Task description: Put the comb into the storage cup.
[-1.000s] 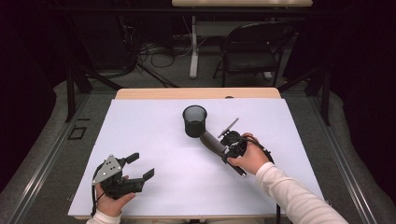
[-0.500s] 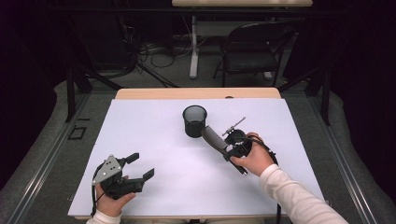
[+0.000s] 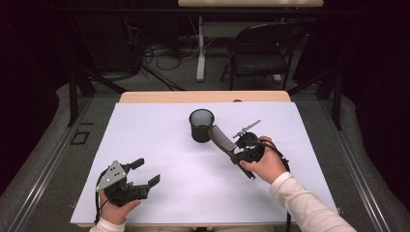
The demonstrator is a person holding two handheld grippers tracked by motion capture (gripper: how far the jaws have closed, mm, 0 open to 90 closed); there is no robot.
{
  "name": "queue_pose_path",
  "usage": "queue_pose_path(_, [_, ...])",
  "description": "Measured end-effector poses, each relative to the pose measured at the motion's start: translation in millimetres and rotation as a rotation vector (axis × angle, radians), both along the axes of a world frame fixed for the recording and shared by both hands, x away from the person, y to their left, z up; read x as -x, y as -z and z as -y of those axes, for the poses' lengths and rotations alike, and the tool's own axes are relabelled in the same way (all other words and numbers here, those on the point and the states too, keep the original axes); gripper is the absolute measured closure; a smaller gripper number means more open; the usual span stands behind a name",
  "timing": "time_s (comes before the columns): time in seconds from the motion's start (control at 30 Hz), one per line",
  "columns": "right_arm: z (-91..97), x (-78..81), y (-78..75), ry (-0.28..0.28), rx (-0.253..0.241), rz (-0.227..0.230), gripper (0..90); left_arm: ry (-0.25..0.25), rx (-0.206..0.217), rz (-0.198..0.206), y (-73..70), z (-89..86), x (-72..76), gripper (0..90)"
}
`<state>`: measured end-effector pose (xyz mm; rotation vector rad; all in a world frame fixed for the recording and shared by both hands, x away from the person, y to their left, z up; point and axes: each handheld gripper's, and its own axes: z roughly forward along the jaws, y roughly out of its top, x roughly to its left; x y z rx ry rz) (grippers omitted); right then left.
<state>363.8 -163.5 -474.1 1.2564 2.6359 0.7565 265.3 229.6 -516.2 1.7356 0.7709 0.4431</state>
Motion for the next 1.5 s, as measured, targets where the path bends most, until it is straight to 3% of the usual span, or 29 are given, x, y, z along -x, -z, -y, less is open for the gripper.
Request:
queue_pose_path(0.73, [-15.2, 0.2, -7.2, -0.025, -0.077, 0.090, 73.0, 0.000, -0.003, -0.008, 1.1, 0.5, -1.3, 16.2])
queue_pose_path(1.07, [-27.0, 1.5, -15.3, -0.046, -0.132, 0.162, 73.0, 0.000, 0.002, -0.017, 3.8, 3.6, -3.3, 16.2])
queue_pose_path(1.37, [-35.6, 7.4, -18.2, -0.063, -0.113, 0.231, 73.0, -0.008, -0.001, -0.018, 4.2, 4.1, -4.1, 16.2])
queue_pose_path(1.5, [-38.0, 8.1, -20.9, -0.069, -0.137, 0.251, 73.0, -0.022, -0.003, -0.025, 4.6, 4.4, -4.3, 16.1])
